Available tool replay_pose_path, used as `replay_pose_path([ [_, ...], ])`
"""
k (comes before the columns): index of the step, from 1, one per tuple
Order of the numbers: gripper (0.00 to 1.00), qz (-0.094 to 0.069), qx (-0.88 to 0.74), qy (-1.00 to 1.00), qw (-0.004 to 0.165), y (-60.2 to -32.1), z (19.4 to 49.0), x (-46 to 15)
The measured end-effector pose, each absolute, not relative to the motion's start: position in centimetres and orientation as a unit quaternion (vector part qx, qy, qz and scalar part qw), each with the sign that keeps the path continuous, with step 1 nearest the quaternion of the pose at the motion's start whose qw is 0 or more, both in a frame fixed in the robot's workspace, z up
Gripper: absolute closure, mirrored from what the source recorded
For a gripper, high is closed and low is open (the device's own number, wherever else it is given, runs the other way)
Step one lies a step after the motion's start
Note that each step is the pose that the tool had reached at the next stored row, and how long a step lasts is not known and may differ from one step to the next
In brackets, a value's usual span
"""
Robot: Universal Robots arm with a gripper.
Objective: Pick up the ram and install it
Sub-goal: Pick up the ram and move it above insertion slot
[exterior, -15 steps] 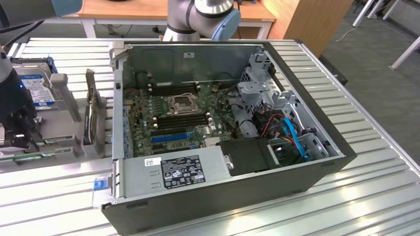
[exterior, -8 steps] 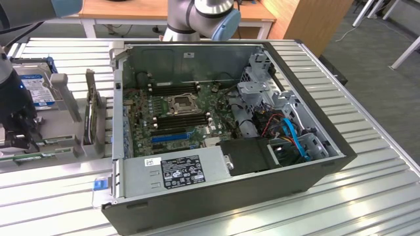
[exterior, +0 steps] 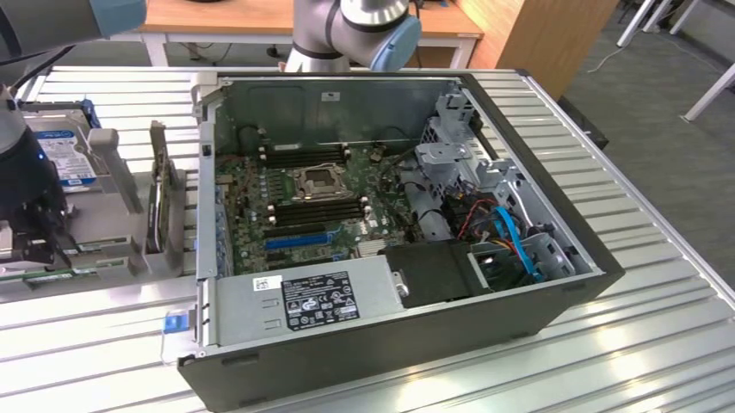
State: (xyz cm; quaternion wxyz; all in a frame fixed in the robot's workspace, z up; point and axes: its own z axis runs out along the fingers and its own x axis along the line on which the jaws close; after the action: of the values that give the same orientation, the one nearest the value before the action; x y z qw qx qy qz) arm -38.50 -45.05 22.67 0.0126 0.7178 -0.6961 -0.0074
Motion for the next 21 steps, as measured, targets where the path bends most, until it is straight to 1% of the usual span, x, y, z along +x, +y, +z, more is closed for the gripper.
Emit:
replay_pose_path([
  [21,0.65,-0.007,0.718,-0.696,0.013,-45.1,21.2,-38.5],
])
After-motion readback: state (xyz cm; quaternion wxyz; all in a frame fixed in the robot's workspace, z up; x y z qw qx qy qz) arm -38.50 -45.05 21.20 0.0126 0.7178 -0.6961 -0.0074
